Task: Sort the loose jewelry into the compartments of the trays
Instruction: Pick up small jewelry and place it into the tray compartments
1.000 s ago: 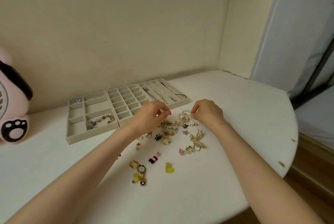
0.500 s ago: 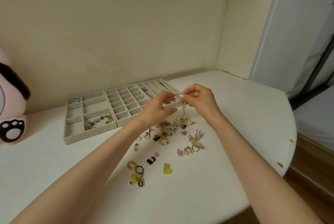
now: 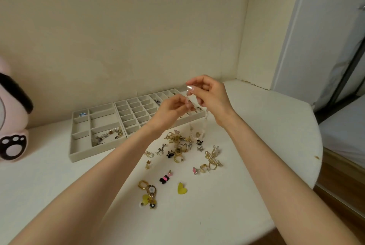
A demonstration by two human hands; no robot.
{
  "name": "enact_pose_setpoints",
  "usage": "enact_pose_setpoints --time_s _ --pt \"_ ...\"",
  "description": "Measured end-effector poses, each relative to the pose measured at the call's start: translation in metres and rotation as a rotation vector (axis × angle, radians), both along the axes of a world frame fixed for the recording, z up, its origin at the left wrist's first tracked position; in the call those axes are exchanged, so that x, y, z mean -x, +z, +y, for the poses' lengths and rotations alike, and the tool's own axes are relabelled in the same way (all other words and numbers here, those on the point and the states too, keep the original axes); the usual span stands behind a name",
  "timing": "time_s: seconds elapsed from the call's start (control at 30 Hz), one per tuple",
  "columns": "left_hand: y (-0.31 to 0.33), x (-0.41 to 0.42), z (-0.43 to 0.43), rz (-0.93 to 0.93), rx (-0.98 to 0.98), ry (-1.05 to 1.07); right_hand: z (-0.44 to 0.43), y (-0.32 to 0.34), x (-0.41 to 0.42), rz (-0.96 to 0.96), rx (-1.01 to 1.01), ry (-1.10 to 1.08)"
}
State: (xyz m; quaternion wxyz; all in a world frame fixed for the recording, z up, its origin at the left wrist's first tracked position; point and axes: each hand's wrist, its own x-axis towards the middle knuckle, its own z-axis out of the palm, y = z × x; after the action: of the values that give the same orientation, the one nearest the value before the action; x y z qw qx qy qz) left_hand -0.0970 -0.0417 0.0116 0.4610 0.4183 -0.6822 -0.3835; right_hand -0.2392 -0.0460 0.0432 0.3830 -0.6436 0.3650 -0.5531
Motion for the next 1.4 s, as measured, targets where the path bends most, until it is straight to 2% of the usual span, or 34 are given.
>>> enact_pose_setpoints --time_s 0.17,0.3,0.4,0.5,0.57,0.67,0.73,0.83,0.93,1.07,1.13,1.2,1.4 --pt "0.014 -0.005 -0.001 0.040 -0.005 0.039 0.005 0.019 -0.005 -0.067 0.072 0.011" --pt "0.025 -0.006 0.009 0.096 -0.080 0.006 0.002 0.026 -0.013 -0.069 0.066 0.043" --pt "0.030 -0.007 0.019 0.163 -0.292 -0.100 0.002 0.025 -0.018 -0.063 0.062 0.066" --pt "0.029 -0.012 0.025 0.154 -0.541 -0.313 0.006 0.021 -0.022 -0.101 0.032 0.118" --pt "0.023 -0.015 0.024 0.285 -0.628 -0.360 0.009 0.015 -0.024 -0.139 -0.010 0.159" --pt "0.013 -0.018 0.018 0.630 -0.541 -0.231 0.011 0.005 -0.025 -0.239 -0.091 0.205" --pt "0.009 -0.022 0.013 0.757 -0.444 -0.085 0.010 -0.003 -0.024 -0.325 -0.161 0.238" --pt "0.009 -0.030 0.014 0.737 -0.375 0.009 0.007 -0.016 -0.026 -0.419 -0.286 0.250" --pt "0.008 -0.037 0.018 0.739 -0.385 -0.006 0.007 -0.028 -0.032 -0.432 -0.362 0.214" --pt "0.009 -0.052 0.020 0.742 -0.355 -0.051 0.011 -0.036 -0.033 -0.211 -0.356 0.192" --pt "0.014 -0.065 0.019 0.636 -0.300 -0.033 0.013 -0.040 -0.031 -0.141 -0.355 0.186" --pt "0.019 -0.083 0.014 0.434 -0.274 0.014 0.013 -0.043 -0.029 -0.119 -0.358 0.181" --pt "0.029 -0.152 -0.012 -0.426 -0.239 0.391 0.015 -0.046 -0.026 -0.056 -0.353 0.152"
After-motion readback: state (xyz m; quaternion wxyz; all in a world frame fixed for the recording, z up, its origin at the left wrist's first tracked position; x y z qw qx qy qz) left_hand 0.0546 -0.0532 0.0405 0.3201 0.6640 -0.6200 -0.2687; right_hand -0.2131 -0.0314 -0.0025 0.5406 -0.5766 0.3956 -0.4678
